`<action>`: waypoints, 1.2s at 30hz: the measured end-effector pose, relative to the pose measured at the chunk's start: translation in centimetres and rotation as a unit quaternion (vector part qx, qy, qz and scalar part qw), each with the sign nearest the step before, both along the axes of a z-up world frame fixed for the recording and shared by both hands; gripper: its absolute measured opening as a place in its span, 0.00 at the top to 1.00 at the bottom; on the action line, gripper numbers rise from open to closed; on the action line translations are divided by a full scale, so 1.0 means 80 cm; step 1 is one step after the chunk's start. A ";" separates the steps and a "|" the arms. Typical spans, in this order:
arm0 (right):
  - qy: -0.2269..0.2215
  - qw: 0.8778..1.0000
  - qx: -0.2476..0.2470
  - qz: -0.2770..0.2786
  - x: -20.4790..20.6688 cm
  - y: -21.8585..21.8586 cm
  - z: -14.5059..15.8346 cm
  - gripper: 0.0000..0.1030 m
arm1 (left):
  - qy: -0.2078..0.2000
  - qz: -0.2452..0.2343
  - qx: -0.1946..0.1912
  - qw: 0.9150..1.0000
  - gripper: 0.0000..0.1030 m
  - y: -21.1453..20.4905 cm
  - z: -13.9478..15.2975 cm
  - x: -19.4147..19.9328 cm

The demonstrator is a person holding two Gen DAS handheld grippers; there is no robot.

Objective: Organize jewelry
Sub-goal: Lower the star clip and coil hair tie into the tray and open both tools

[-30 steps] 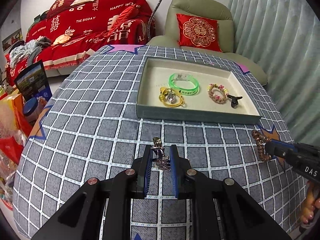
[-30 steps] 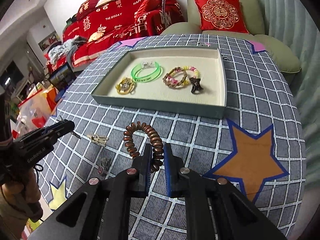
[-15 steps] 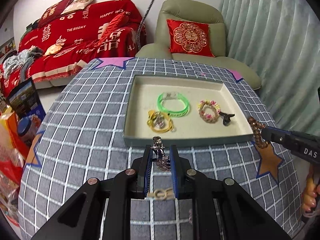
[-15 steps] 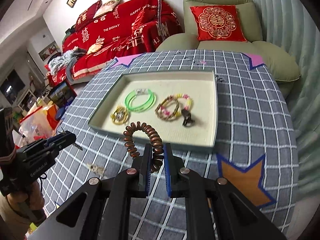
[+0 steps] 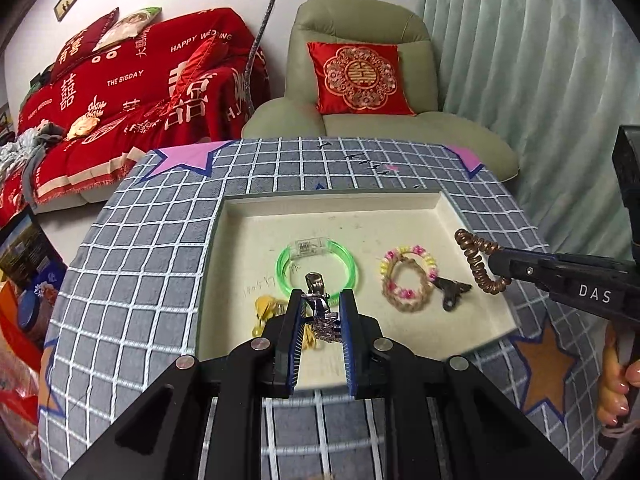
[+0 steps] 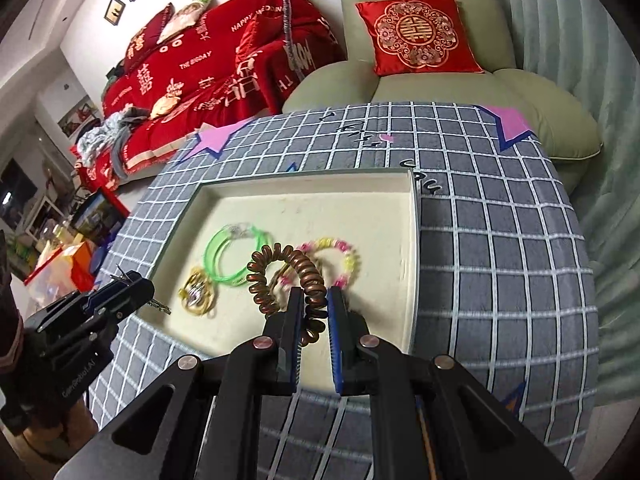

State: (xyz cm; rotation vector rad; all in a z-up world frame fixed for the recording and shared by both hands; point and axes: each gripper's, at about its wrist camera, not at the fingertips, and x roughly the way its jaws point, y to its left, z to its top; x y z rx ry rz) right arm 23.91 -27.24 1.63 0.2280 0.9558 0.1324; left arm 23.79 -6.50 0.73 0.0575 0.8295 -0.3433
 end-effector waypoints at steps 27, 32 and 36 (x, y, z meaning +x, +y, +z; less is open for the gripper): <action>0.059 0.998 -0.008 -0.012 0.062 0.002 -0.073 0.87 | 0.034 0.021 0.058 0.998 0.73 -0.030 -0.061 0.048; 0.063 0.998 -0.002 -0.012 0.061 0.001 -0.073 0.69 | 0.037 0.031 0.060 0.997 0.73 -0.026 -0.061 0.050; 0.049 0.999 0.003 -0.015 0.058 -0.001 -0.065 0.41 | 0.034 0.039 0.061 0.997 0.73 -0.023 -0.058 0.049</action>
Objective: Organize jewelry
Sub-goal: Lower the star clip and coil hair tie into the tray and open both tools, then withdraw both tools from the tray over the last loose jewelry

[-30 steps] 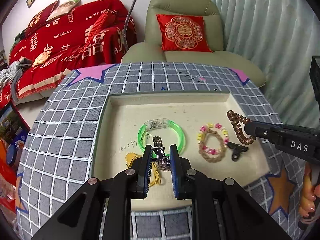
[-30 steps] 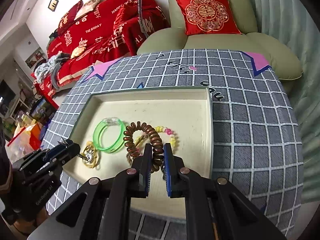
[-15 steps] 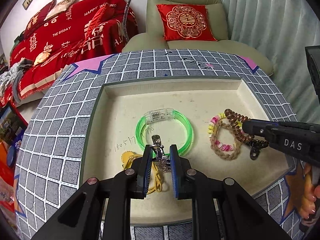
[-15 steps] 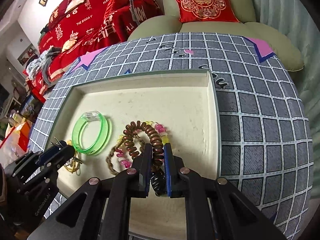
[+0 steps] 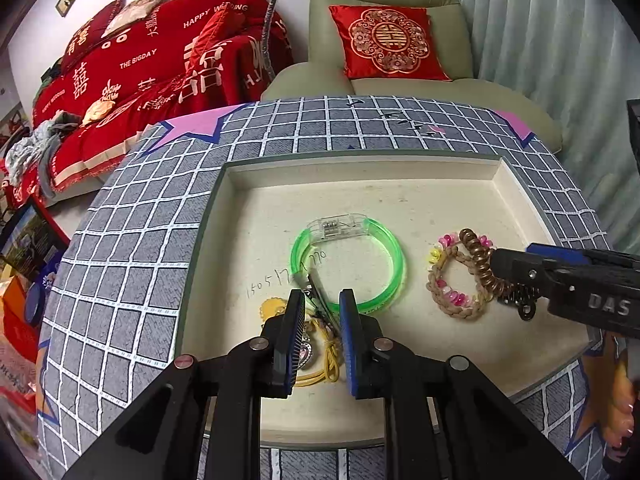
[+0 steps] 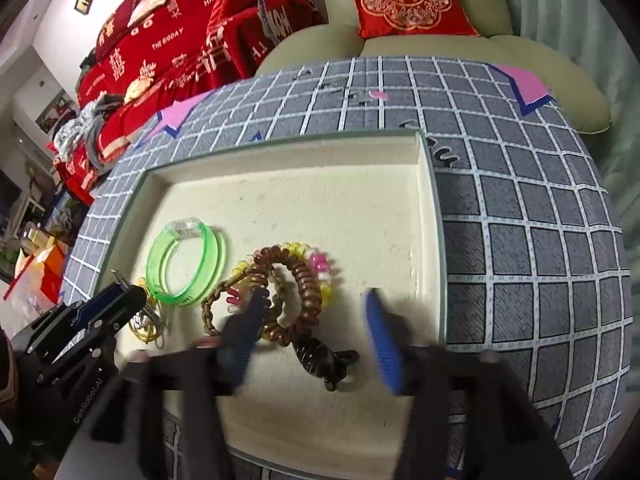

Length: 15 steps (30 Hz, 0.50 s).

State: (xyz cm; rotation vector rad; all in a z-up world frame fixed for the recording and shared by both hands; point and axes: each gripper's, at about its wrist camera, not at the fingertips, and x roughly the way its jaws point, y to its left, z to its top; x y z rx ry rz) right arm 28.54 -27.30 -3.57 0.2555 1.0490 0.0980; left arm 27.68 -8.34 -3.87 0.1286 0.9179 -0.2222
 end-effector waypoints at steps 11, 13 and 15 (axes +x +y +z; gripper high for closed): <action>-0.031 0.999 0.017 -0.004 -0.030 -0.003 0.036 0.40 | -0.016 -0.001 -0.004 1.000 0.73 0.002 0.018 -0.013; -0.035 0.999 0.021 -0.006 -0.039 -0.005 0.042 0.40 | -0.022 -0.001 -0.005 1.000 0.72 0.004 0.023 -0.018; -0.039 0.999 0.024 -0.007 -0.051 -0.007 0.048 0.39 | -0.029 0.005 -0.007 1.000 0.16 0.007 0.028 -0.026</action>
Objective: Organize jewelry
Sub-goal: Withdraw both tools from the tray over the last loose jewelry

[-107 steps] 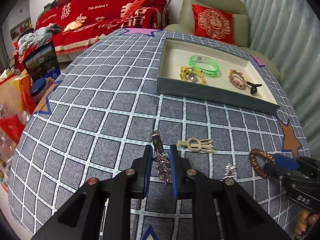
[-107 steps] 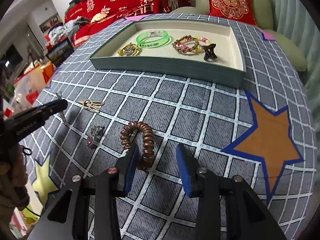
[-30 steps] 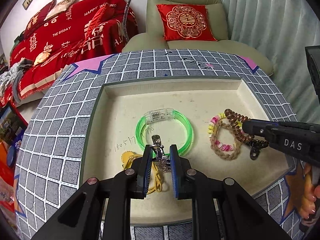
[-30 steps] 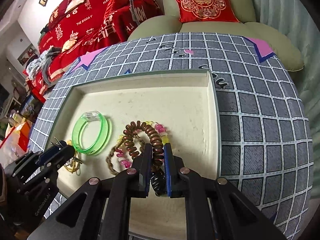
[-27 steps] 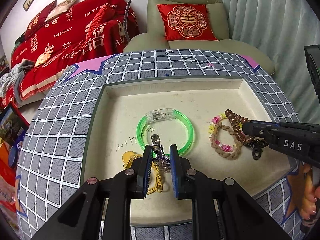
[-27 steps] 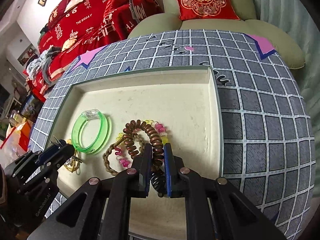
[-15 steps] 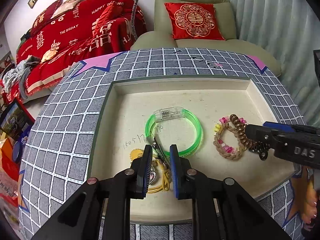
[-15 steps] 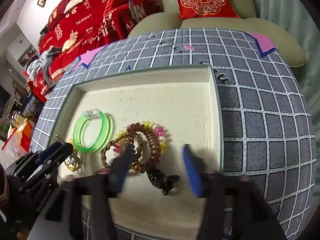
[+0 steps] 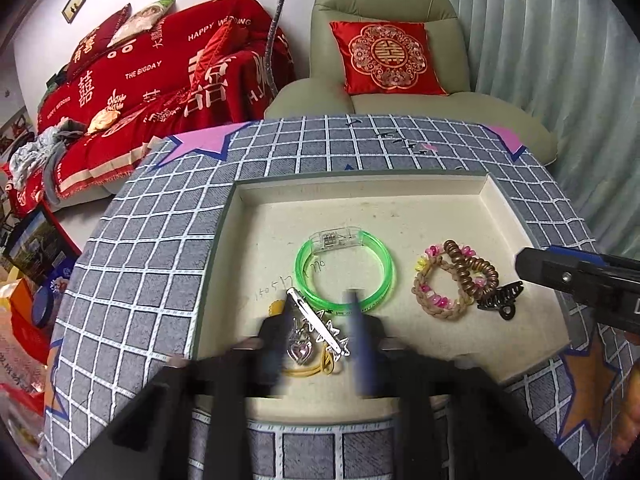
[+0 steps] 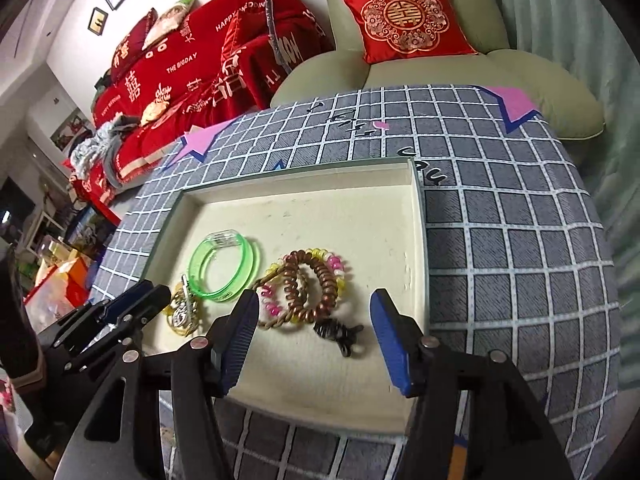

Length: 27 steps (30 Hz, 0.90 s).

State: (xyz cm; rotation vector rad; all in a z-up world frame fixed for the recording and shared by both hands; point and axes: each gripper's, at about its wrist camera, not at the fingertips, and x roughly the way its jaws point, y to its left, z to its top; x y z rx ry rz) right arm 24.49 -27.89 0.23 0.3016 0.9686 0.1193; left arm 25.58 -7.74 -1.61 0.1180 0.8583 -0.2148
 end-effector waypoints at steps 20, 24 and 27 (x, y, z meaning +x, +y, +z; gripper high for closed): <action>0.013 0.995 -0.009 0.097 -0.149 0.088 -0.017 0.23 | 0.011 0.047 -0.018 0.999 0.00 0.114 -0.018 -0.119; 0.027 0.992 -0.020 0.118 -0.177 0.123 -0.037 0.23 | 0.022 0.051 -0.011 0.998 0.00 0.127 -0.036 -0.136; 0.032 0.991 -0.036 0.121 -0.192 0.144 -0.050 0.23 | 0.018 0.047 -0.005 0.999 0.00 0.133 -0.041 -0.142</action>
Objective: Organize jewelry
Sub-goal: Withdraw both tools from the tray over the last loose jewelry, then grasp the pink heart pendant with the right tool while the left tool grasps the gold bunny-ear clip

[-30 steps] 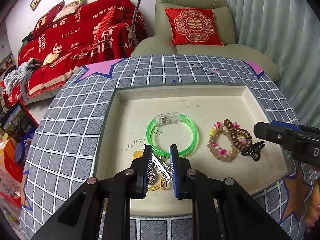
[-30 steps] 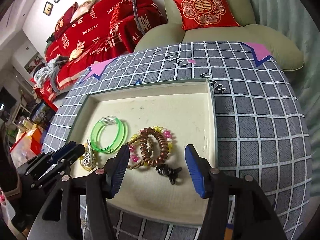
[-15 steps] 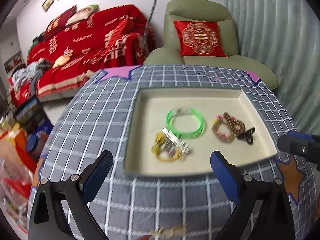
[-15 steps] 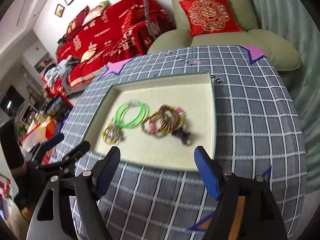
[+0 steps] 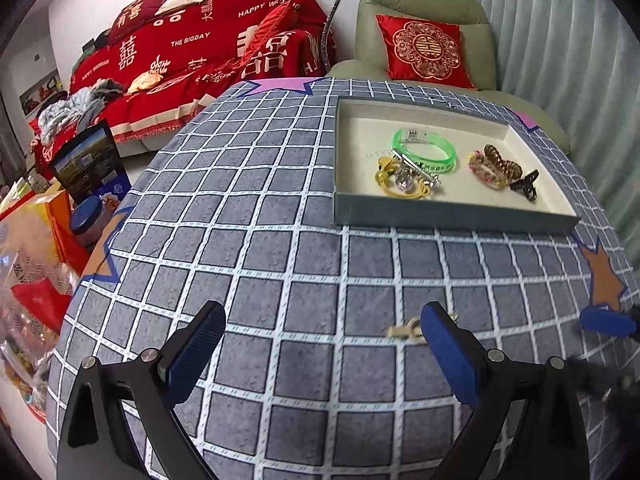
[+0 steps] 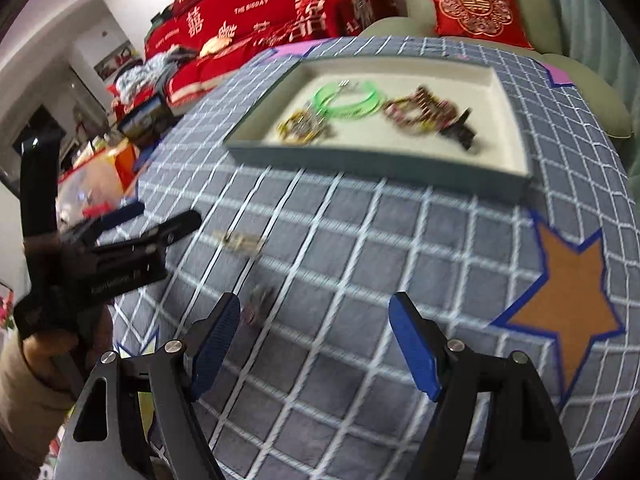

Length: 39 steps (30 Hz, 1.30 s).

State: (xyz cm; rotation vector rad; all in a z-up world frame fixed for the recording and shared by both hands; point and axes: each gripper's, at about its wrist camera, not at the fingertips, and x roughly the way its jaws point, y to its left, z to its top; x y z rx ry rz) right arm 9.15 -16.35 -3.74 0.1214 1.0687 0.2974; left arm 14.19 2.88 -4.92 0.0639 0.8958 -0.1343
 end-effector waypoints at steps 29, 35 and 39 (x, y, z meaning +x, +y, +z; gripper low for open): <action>-0.033 0.995 -0.088 -0.039 -0.010 0.040 -0.030 0.81 | -0.024 -0.194 0.046 0.980 0.00 -0.030 -0.013 -0.009; -0.028 0.997 -0.072 -0.032 -0.013 0.028 -0.029 0.81 | -0.018 -0.255 0.061 0.965 0.10 -0.053 -0.017 -0.012; -0.024 0.998 -0.058 -0.032 -0.014 0.022 -0.028 0.81 | 0.002 -0.285 0.071 0.956 0.20 -0.064 -0.024 -0.006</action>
